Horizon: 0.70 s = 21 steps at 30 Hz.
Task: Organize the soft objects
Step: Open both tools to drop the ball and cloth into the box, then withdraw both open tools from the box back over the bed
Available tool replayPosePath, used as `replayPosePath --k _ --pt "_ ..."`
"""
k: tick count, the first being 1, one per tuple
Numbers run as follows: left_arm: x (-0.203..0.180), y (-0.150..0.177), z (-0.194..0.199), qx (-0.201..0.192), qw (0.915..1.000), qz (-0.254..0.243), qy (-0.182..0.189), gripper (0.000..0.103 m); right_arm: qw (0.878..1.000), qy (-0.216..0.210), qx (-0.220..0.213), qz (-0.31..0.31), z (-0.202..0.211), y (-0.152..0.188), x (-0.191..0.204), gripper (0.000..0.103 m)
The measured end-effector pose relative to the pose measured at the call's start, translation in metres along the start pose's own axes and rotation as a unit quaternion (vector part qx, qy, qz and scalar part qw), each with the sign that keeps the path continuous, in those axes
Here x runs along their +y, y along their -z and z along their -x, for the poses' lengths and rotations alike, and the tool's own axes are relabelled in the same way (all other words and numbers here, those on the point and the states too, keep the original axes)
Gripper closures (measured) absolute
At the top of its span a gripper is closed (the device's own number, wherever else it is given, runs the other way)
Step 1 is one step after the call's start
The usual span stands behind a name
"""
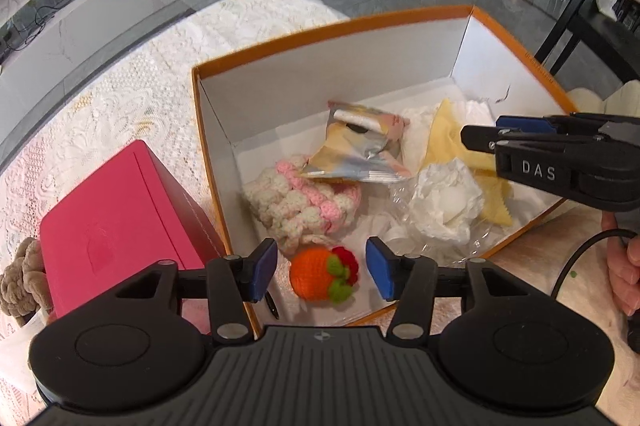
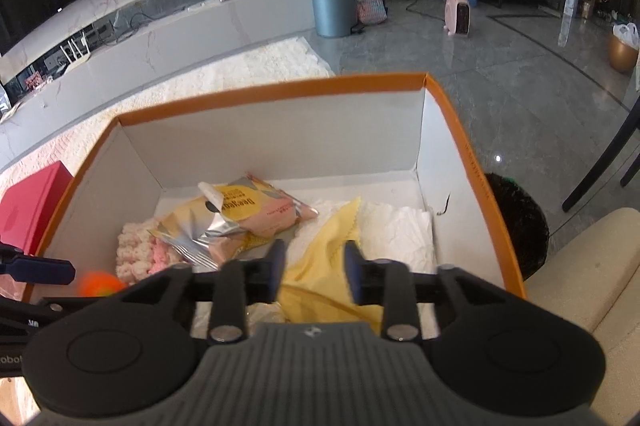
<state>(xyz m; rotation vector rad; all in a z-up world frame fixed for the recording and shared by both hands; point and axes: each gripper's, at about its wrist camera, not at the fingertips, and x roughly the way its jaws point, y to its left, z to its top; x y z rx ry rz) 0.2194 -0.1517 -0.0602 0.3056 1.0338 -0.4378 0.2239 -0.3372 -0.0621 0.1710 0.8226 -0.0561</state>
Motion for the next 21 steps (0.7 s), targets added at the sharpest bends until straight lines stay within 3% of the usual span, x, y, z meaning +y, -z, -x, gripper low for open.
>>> replayPosePath --k 12,21 --pt "0.011 0.018 0.057 -0.097 0.9938 0.046 0.027 0.037 0.997 0.018 -0.076 0.007 0.051 0.001 0.017 0.039" --pt "0.036 0.063 0.103 -0.192 0.9746 0.114 0.008 0.037 0.99 -0.006 -0.137 -0.008 0.095 0.016 0.047 0.033"
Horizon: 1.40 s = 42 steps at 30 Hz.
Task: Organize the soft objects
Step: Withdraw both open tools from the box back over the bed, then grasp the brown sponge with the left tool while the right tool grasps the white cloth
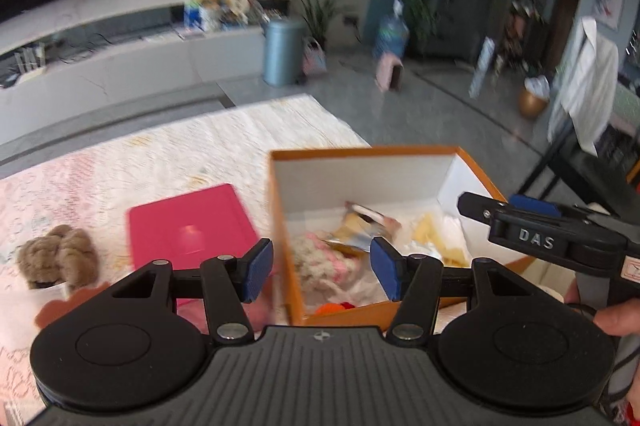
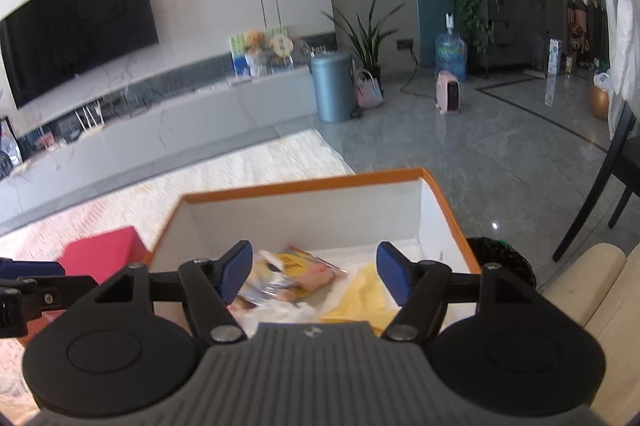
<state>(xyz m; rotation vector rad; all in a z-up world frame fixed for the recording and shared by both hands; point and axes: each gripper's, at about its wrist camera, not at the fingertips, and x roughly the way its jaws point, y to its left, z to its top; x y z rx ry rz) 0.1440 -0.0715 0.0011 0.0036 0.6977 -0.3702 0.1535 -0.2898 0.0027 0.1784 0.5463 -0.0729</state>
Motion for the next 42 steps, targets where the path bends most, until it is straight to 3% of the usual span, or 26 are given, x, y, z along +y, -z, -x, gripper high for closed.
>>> replayPosePath --k 10,23,32,42 --pt "0.045 0.042 0.045 -0.056 0.995 0.057 -0.06 0.037 0.996 -0.049 -0.036 0.064 0.035 0.035 0.07 0.034" --pt "0.117 0.093 0.073 -0.025 0.9851 0.125 -0.116 0.037 0.986 -0.106 -0.002 0.13 0.039 0.075 0.148 0.034" --pt "0.155 0.113 0.075 -0.011 0.9776 0.165 -0.13 0.037 0.978 -0.117 0.031 0.169 0.021 0.095 0.187 0.034" --pt "0.176 0.123 0.061 0.008 0.9752 0.176 -0.134 0.037 0.966 -0.13 0.058 0.216 -0.01 0.109 0.227 0.035"
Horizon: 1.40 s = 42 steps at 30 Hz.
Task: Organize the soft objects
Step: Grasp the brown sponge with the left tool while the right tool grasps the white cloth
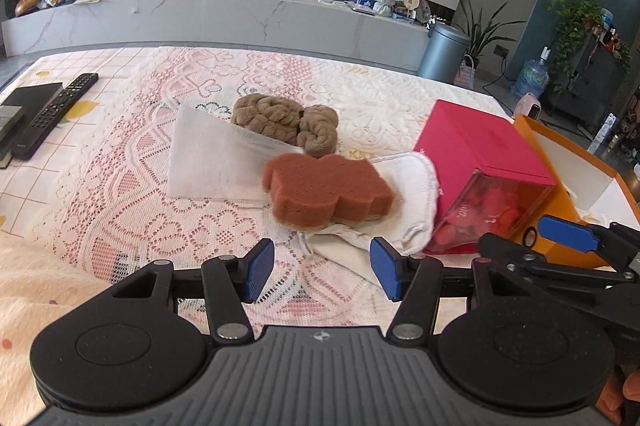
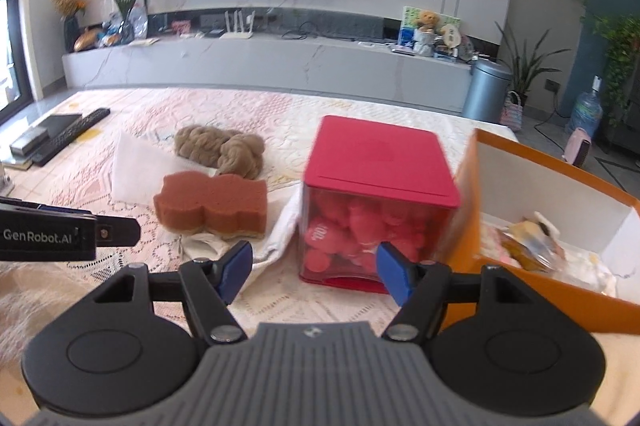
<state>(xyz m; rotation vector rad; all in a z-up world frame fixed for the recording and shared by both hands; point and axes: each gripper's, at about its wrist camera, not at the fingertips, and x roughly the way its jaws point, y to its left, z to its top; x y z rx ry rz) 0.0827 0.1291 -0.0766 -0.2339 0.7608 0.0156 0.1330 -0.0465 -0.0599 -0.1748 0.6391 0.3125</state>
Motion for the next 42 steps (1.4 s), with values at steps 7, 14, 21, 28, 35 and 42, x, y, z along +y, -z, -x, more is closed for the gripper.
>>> replayPosePath --k 7,14,21,28,35,42 --pt "0.014 -0.013 -0.012 -0.005 0.9999 0.001 -0.012 0.037 0.999 -0.018 0.009 0.031 -0.029 -0.007 0.022 0.035" --pt "0.031 -0.008 -0.033 0.025 0.9991 0.032 -0.008 0.039 0.999 -0.014 0.021 0.044 -0.055 -0.012 0.032 0.035" --pt "0.035 -0.005 -0.04 0.041 0.9982 0.042 0.002 0.039 0.997 -0.017 0.051 0.06 -0.08 -0.005 0.044 0.047" --pt "0.032 -0.006 -0.042 0.037 0.9984 0.039 0.015 0.039 0.997 -0.008 0.063 0.045 -0.104 -0.002 0.045 0.049" --pt "0.027 -0.02 -0.057 0.022 0.9986 0.032 0.035 0.032 0.997 -0.011 0.067 0.048 -0.108 0.0 0.044 0.053" --pt "0.005 -0.024 -0.083 0.021 0.9994 -0.027 0.012 0.029 0.997 -0.023 0.071 0.027 -0.114 0.003 0.039 0.057"
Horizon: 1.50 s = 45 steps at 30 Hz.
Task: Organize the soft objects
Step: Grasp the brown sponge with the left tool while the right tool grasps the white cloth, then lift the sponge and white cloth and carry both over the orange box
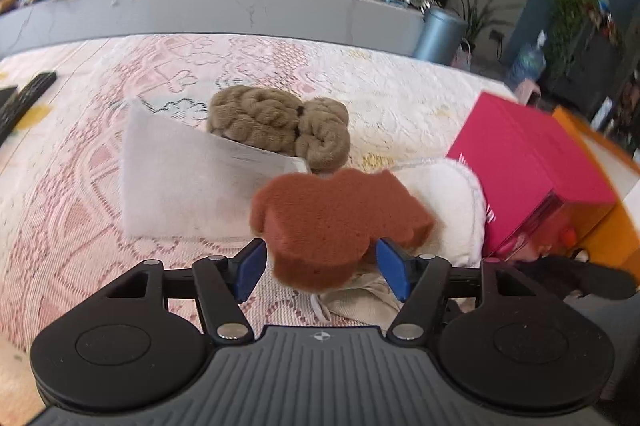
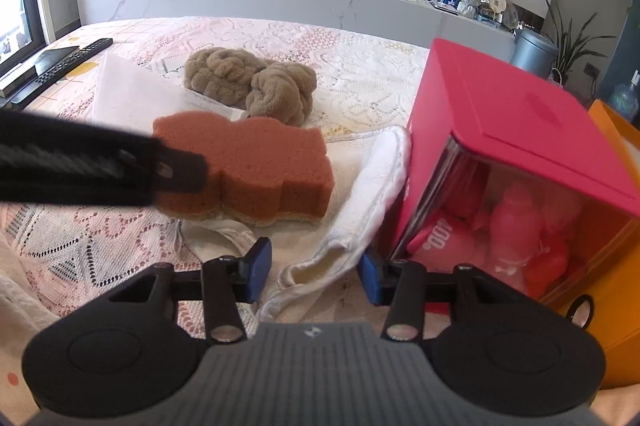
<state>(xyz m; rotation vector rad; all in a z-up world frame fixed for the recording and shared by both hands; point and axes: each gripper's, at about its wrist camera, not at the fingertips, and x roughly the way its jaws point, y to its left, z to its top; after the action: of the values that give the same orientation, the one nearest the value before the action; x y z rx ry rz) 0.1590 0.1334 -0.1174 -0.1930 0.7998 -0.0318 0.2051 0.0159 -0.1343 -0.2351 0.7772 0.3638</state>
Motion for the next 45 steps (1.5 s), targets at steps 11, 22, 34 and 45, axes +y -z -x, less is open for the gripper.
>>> replayPosePath --k 11,22,34,45 --pt "0.009 0.004 0.001 -0.013 0.999 0.036 -0.025 0.051 0.999 -0.03 -0.01 -0.021 -0.001 0.003 -0.002 0.037" --pt "0.024 0.018 0.045 -0.031 0.9915 0.121 -0.037 0.052 0.999 -0.034 -0.015 0.006 -0.004 0.005 0.006 0.072" --pt "0.022 0.031 0.071 -0.063 0.9862 0.136 -0.069 0.052 0.996 -0.03 -0.07 0.055 0.031 0.005 0.012 0.096" --pt "0.021 0.035 0.103 -0.094 0.9801 0.163 -0.063 0.052 0.991 -0.034 -0.13 0.025 0.108 -0.002 -0.003 0.096"
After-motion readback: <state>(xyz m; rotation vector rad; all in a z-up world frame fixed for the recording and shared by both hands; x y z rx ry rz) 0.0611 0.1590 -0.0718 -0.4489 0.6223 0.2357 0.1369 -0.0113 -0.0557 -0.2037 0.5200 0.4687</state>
